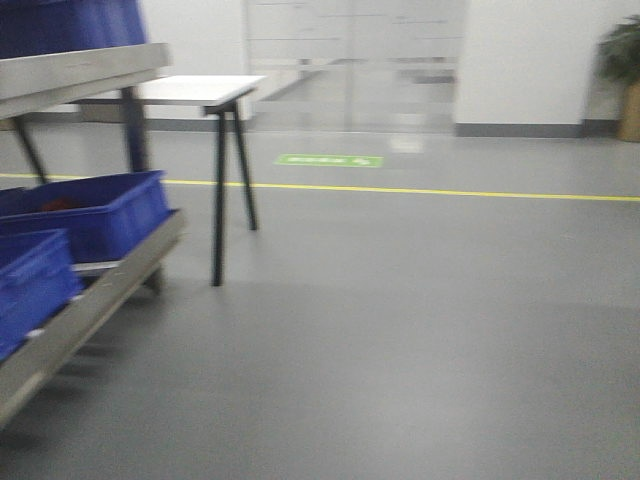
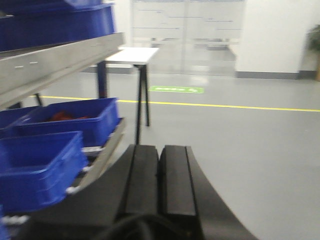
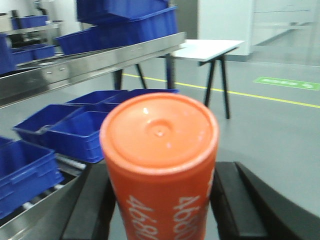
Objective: Grab orange capacitor from left shelf to right conveyor
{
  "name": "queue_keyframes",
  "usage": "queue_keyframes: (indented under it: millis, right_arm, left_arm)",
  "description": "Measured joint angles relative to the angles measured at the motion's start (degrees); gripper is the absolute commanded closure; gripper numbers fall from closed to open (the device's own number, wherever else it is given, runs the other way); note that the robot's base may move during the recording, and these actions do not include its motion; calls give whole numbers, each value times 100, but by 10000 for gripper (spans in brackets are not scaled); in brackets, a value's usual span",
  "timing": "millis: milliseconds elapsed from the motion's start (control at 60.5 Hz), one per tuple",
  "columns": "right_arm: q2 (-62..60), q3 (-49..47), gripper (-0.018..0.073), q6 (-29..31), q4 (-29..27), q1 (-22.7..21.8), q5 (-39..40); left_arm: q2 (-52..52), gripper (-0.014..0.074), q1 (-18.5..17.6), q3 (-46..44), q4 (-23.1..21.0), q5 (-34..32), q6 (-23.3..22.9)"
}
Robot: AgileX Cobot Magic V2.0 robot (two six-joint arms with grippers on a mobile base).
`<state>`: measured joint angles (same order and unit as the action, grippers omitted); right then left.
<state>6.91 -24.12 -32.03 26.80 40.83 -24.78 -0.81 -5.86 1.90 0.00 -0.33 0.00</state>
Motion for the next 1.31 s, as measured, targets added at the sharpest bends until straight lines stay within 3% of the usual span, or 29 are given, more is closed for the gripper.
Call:
queue_keyframes:
  millis: [1306]
  right_arm:
    - [0,0,507,0,-10,0,0]
  left_arm:
    - [0,701,0,0,0,0,0]
